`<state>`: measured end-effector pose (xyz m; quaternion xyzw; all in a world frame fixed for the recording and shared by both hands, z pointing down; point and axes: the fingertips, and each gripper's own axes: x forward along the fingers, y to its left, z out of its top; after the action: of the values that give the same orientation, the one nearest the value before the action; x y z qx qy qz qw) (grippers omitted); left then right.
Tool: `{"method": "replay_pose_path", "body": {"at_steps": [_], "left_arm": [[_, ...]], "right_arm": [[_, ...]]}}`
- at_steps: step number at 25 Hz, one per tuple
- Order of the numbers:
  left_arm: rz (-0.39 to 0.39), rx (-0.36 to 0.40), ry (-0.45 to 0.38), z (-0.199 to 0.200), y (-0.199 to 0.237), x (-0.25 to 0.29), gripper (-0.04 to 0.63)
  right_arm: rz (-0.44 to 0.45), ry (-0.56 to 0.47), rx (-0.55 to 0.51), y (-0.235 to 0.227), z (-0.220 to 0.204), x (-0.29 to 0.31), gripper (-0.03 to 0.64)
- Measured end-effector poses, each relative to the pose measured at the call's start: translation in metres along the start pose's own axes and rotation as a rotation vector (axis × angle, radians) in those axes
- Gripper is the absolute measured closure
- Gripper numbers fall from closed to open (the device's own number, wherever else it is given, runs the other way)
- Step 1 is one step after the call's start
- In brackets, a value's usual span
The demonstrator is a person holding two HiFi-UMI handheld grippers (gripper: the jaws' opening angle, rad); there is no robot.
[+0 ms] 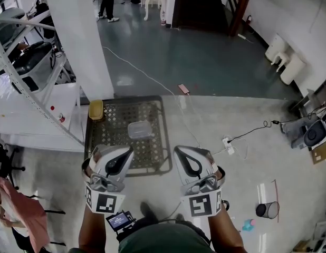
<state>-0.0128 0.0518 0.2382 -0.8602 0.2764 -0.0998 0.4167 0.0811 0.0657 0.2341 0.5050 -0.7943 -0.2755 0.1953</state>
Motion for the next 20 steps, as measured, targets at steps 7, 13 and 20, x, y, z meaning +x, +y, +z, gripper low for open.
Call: {"method": "replay_pose_path", "body": {"at_steps": [7,13,20], "left_arm": [[0.020,-0.021,-0.035,-0.029,0.024,-0.018,0.592],[0.026,-0.035,-0.002,-0.055,0.029,-0.013,0.592],[0.067,-0.025,0.099,-0.093,0.051,0.007,0.592]], "right_arm": [[0.016,0.017,-0.031,0.023,0.020,0.035,0.609],[0.039,0.006,-0.029,0.022,0.010,0.063,0.609],[0.115,-0.058,0.005,0.012,-0.009,0.117,0.609]]}}
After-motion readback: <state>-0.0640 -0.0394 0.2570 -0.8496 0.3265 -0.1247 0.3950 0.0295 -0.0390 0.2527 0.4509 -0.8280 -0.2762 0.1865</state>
